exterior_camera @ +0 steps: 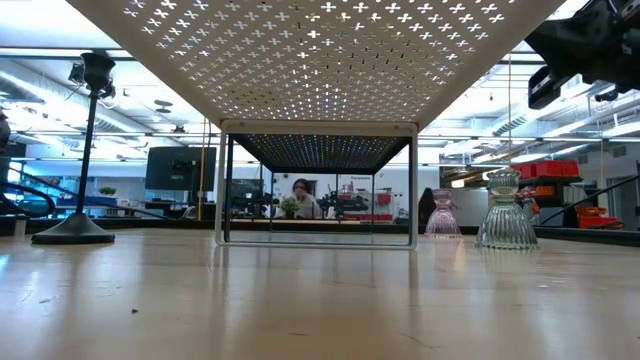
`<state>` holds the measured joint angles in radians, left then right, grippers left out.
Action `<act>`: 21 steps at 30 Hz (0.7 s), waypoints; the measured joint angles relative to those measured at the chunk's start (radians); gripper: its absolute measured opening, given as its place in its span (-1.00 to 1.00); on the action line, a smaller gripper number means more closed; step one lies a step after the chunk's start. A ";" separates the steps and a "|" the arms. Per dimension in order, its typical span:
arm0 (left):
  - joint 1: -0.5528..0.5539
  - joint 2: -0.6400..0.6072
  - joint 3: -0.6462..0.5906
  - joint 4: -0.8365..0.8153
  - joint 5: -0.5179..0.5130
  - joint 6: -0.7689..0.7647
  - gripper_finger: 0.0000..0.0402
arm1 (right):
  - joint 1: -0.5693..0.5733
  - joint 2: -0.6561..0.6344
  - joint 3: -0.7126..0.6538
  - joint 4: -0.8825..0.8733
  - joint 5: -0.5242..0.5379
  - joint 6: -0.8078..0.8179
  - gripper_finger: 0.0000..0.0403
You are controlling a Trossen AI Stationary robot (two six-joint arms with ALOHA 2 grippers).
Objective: Pick & Place candle stick holders
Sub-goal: Put the top black candle holder on the white shelf
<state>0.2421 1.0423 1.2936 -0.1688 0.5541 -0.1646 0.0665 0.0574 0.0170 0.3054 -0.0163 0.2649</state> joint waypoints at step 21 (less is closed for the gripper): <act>-0.180 0.370 0.367 -0.206 -0.053 0.147 -0.85 | 0.001 0.457 0.404 -0.061 -0.071 -0.118 -0.96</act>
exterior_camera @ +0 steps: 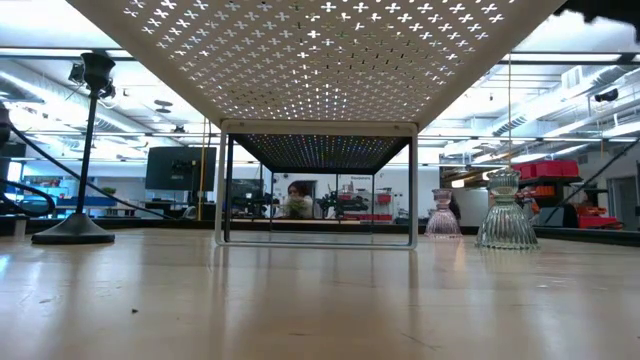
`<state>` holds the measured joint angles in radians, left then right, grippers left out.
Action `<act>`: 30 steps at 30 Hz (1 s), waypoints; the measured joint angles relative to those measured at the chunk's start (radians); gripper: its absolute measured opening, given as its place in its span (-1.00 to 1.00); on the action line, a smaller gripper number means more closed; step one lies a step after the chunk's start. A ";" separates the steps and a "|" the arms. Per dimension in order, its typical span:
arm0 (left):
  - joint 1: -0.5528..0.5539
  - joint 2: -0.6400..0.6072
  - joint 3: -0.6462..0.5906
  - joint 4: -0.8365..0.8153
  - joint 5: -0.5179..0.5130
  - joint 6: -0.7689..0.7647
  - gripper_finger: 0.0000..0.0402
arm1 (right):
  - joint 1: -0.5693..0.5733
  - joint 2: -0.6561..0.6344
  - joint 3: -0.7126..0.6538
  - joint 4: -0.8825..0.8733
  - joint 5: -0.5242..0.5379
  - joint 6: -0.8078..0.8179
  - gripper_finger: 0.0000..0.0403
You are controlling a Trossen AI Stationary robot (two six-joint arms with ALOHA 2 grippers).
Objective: Pick & Place candle stick holders
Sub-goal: Put the top black candle holder on the white shelf
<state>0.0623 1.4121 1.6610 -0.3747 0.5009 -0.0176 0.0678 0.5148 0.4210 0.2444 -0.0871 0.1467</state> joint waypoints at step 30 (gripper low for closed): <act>-0.107 0.107 0.057 -0.022 -0.056 0.064 -0.84 | 0.077 0.764 0.612 0.008 -0.158 -0.179 -0.42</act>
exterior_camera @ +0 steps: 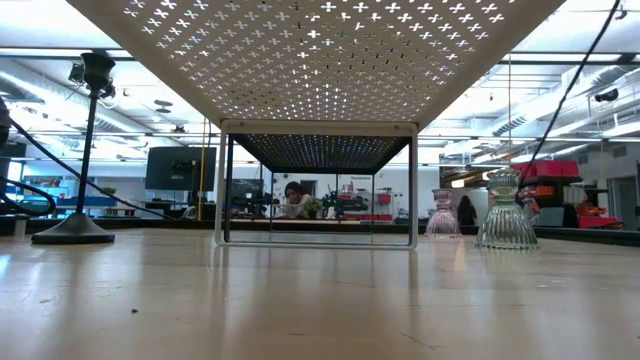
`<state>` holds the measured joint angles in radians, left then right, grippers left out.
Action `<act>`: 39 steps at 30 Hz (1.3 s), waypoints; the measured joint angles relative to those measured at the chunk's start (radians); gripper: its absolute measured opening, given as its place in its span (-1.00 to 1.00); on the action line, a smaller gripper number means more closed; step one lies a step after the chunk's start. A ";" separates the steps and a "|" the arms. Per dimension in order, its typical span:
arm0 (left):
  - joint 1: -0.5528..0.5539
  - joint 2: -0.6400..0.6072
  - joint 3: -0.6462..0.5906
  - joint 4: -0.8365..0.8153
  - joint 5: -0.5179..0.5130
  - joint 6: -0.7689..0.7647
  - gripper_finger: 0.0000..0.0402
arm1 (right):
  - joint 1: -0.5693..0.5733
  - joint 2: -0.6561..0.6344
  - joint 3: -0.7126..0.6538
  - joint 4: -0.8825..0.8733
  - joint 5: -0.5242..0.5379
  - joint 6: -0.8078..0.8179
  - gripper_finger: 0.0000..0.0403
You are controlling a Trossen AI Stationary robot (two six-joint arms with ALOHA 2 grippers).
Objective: Pick & Place candle stick holders
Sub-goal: Put the top black candle holder on the white shelf
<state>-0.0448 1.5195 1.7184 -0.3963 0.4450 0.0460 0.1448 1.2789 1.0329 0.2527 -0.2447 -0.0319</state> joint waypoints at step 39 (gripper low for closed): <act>0.000 0.006 0.000 0.002 0.002 0.020 -0.84 | 0.022 0.207 0.095 0.244 0.035 -0.070 -0.87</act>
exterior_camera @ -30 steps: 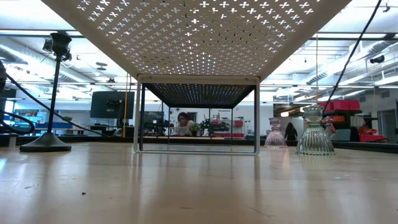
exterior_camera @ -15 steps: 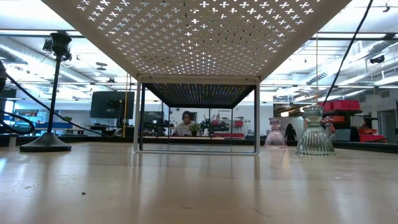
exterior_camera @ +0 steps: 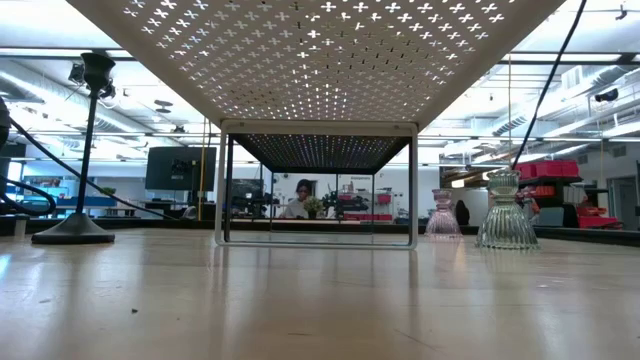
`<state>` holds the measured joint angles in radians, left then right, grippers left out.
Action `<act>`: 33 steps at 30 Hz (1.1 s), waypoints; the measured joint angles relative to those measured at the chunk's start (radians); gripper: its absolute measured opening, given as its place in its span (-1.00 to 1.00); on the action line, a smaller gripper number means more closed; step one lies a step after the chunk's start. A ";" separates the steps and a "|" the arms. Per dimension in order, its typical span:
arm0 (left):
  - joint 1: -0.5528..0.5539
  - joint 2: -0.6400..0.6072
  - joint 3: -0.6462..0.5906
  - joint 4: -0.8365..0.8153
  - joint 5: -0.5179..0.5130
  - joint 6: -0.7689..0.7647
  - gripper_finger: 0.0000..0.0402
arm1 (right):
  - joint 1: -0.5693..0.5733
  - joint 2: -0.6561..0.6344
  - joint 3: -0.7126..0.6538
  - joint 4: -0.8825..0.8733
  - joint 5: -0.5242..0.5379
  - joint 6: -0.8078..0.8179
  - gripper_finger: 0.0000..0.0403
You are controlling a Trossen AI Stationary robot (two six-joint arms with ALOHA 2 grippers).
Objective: Pick & Place candle stick holders
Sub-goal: Put the top black candle holder on the white shelf
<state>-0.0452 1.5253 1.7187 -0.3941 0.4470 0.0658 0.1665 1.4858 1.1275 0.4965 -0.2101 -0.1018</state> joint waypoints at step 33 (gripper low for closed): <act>-0.051 -0.169 -0.001 -0.131 -0.053 0.024 0.04 | 0.112 -0.086 0.000 -0.235 0.130 -0.038 -0.98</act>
<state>-0.0959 1.3568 1.7180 -0.5256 0.3945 0.0899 0.2788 1.3998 1.1275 0.2617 -0.0799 -0.1402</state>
